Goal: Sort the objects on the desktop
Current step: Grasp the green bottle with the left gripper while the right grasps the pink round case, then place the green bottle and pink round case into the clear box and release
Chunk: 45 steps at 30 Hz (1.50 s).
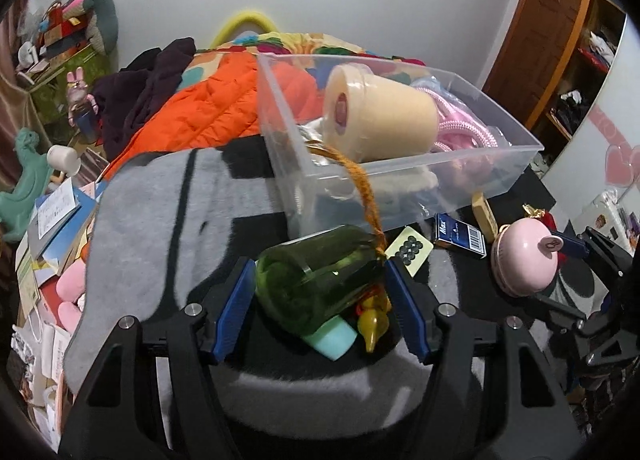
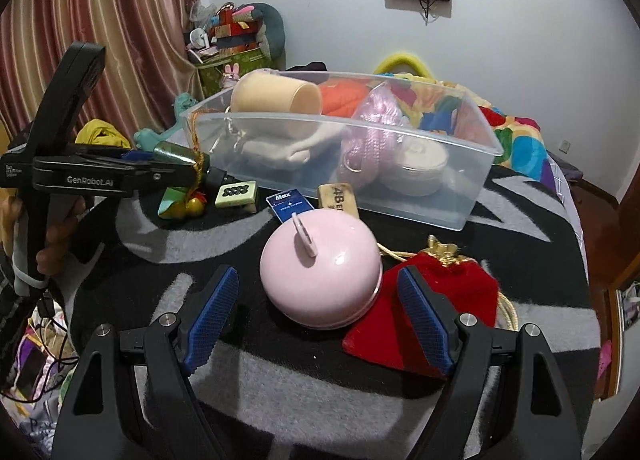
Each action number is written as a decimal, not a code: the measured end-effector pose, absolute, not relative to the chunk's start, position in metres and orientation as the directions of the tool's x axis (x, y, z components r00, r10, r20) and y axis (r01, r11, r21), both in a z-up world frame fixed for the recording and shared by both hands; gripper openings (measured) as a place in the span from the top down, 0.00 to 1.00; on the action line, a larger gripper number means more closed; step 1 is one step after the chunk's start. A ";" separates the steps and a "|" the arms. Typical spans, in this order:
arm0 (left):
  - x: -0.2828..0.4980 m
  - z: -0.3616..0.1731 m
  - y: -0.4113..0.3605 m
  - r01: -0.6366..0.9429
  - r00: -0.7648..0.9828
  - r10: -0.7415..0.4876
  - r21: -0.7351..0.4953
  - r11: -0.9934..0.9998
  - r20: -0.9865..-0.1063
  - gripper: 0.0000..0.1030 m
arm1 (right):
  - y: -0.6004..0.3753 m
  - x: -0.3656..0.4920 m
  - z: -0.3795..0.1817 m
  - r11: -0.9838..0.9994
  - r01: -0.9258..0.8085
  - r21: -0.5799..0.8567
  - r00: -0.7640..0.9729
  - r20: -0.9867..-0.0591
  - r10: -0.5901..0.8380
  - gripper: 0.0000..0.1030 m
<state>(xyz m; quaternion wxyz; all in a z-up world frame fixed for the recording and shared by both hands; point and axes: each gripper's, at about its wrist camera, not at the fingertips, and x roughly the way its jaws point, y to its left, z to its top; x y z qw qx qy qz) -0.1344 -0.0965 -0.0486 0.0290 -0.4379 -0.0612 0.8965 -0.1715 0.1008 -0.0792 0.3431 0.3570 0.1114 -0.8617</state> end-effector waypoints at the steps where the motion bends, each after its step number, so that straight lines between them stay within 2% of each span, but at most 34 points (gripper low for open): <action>1: -0.137 -0.051 -0.094 0.003 -0.613 0.099 -0.127 -0.992 -0.784 0.36 | 0.098 -0.171 -0.080 -0.740 0.671 0.049 -0.511 -0.693 -0.509 0.23; 8: -0.141 -0.054 -0.098 0.027 -0.632 0.106 -0.159 -0.987 -0.767 0.38 | 0.091 -0.174 -0.085 -0.736 0.673 0.071 -0.490 -0.703 -0.516 0.24; 14: -0.134 -0.052 -0.104 0.045 -0.657 0.099 -0.170 -0.984 -0.747 0.39 | 0.094 -0.172 -0.087 -0.735 0.672 0.084 -0.484 -0.702 -0.522 0.39; 24: -0.107 -0.044 -0.105 0.057 -0.677 0.083 -0.164 -0.985 -0.731 0.39 | 0.103 -0.170 -0.082 -0.729 0.670 0.139 -0.461 -0.693 -0.555 0.40; 35: -0.073 -0.037 -0.105 0.094 -0.696 -0.002 -0.089 -0.992 -0.718 0.39 | 0.108 -0.171 -0.075 -0.733 0.658 0.173 -0.456 -0.683 -0.570 0.40; 45: -0.058 -0.029 -0.122 0.155 -0.715 -0.023 -0.126 -0.980 -0.699 0.39 | 0.112 -0.174 -0.070 -0.736 0.647 0.201 -0.458 -0.669 -0.585 0.40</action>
